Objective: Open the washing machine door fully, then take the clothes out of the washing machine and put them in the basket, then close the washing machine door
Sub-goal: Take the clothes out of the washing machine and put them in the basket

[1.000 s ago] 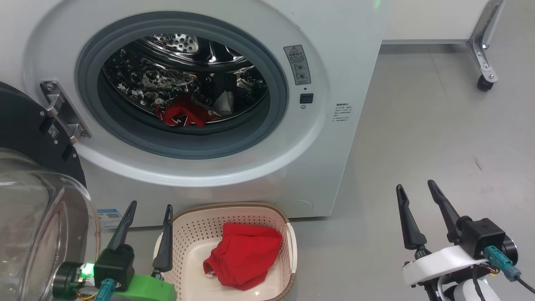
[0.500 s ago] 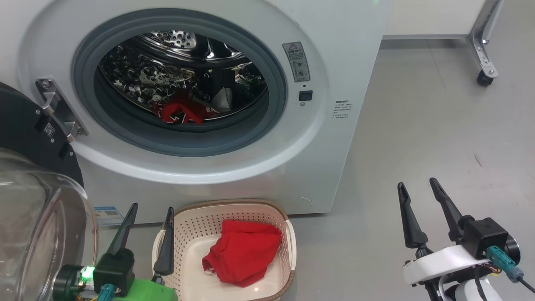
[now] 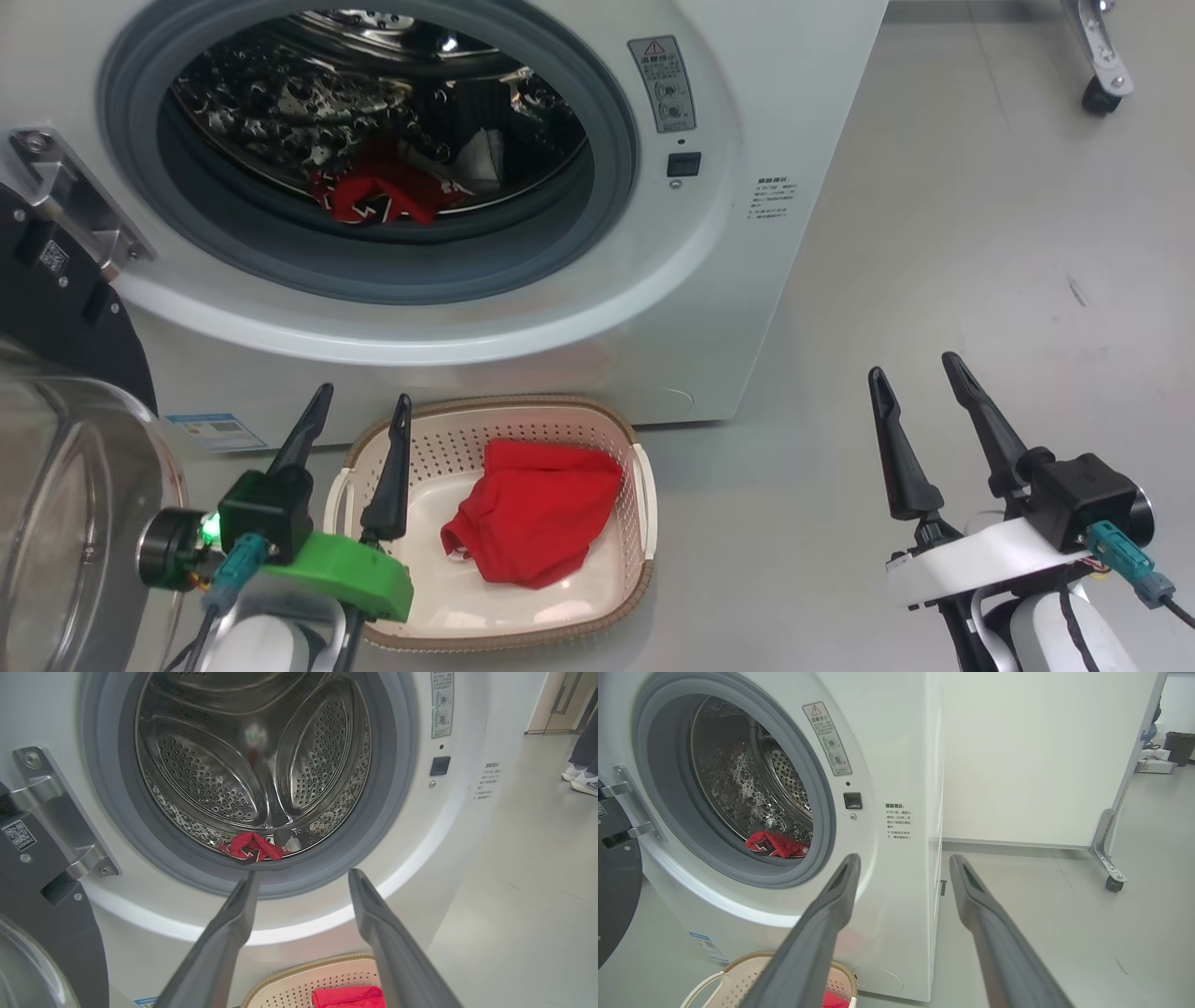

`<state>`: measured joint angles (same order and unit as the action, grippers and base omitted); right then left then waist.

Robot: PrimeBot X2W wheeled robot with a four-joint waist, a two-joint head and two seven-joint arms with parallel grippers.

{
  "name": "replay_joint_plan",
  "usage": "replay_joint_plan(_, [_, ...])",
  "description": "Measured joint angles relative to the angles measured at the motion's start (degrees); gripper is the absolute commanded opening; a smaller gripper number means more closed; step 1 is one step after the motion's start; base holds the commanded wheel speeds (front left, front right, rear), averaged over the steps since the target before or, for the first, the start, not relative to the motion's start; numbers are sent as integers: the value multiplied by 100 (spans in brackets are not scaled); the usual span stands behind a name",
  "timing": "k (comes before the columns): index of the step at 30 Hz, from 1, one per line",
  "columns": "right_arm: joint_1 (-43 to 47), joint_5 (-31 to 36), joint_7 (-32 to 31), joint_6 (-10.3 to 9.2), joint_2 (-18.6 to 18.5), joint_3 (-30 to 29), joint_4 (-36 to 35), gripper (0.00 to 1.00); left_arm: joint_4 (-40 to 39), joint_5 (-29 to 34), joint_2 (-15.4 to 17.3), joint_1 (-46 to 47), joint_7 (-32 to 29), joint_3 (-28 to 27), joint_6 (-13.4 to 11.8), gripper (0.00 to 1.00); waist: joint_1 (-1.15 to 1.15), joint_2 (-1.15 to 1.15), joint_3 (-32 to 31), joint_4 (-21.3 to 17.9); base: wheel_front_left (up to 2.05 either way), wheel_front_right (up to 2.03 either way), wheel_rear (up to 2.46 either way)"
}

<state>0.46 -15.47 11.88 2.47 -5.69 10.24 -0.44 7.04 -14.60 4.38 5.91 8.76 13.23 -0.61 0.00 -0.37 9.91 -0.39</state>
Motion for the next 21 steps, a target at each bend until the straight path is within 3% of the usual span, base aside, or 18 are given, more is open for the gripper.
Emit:
replay_joint_plan(13, [-450,4,-55,48,-33,40,-293,100,631,-371,-103,1757,-672,-41,292,100,0,0,867,-185,0,0,0])
replay_joint_plan(21, [-812,4,-55,98,15,102,-421,100,1156,-481,-9,2998,-1252,-307,339,100,0,0,1491,-354,0,0,0])
